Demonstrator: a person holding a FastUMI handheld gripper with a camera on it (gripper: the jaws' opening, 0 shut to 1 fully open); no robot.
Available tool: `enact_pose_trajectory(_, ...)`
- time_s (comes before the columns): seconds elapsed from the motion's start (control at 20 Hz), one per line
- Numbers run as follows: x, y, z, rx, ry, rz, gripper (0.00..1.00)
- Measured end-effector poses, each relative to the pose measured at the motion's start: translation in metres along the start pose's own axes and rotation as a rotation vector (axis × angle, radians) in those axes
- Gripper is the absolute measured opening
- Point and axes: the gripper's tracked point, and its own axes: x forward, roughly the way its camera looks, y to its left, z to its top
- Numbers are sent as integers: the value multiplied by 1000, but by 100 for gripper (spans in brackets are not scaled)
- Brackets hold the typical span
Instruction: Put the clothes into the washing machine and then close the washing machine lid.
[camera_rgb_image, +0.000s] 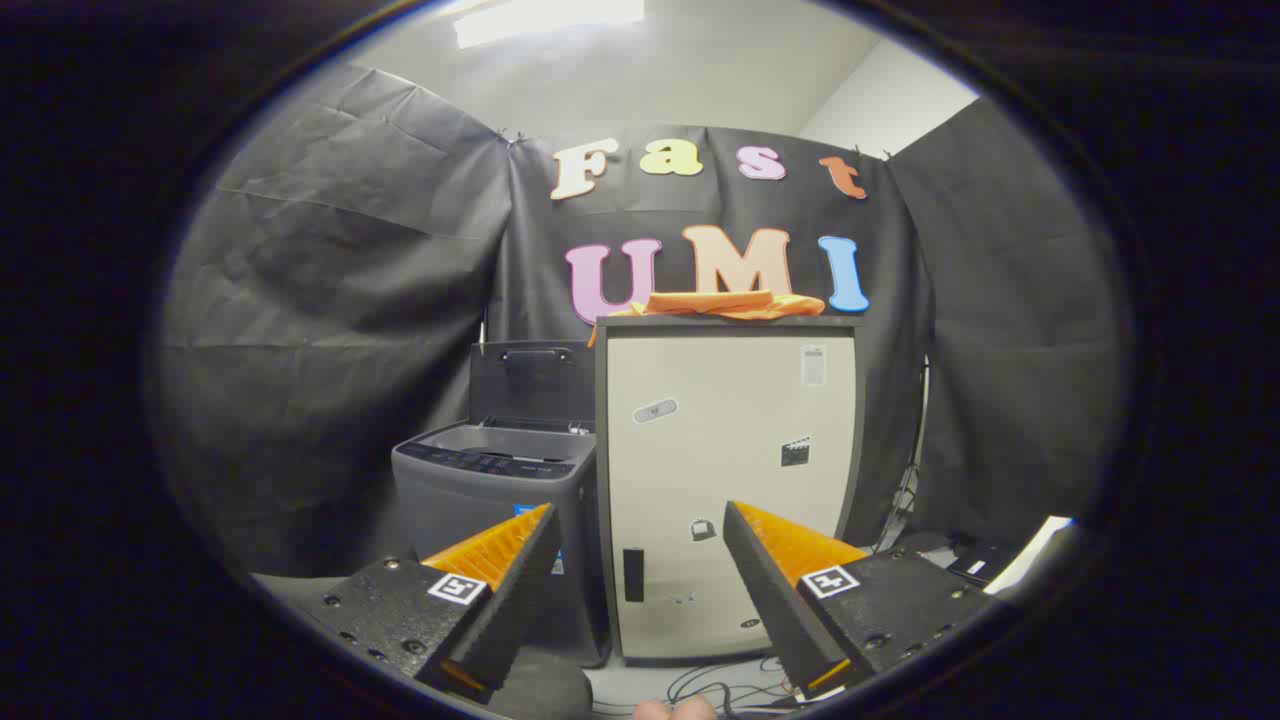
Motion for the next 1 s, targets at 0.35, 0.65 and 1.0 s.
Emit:
enact_pose_trajectory(0.35, 0, -11, 2, -1, -11, -39, 98)
enact_pose_trajectory(0.65, -1, -19, 4, 16, -16, -59, 99)
enact_pose_trajectory(1.0, 0, -14, 2, -7, -10, -53, 99)
